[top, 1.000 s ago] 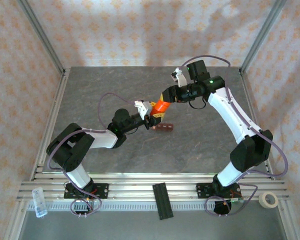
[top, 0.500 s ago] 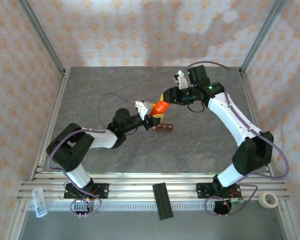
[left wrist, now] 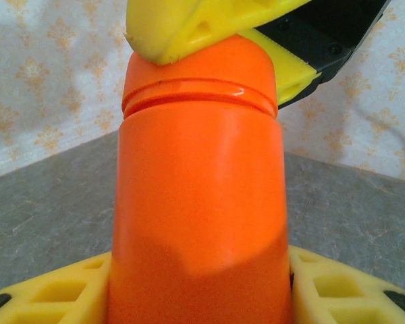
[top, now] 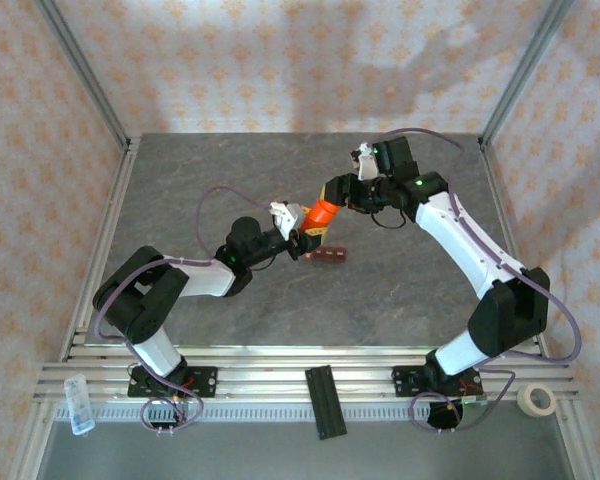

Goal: Sort the pills into containers

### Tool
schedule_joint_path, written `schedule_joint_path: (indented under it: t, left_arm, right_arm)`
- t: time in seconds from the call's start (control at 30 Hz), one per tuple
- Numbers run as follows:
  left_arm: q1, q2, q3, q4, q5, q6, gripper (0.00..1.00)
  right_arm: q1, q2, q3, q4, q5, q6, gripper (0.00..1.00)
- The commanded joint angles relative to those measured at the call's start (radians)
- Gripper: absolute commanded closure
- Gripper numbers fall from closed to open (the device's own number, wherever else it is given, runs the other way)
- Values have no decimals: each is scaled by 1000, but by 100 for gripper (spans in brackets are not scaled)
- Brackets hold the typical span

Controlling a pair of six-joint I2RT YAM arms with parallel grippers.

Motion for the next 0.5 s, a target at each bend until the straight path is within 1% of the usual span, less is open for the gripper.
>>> schedule_joint_path:
  t: [0.0,0.27,0.37,0.47]
  left_arm:
    - [-1,-35,7,142,-20,22,100]
    - [-1,-39,-8,140,-20,26,100]
    - [0,-42,-12,139,-21,26,100]
    - [0,-45,-15,139,-21,28,100]
  right_arm:
    - [12,2,43,-60,27,3,46]
    - [10,23,155,-128,65,-31,27]
    - [5,35,212,-159,77,-45,23]
    - [-8,48,260,-179,75,-54,22]
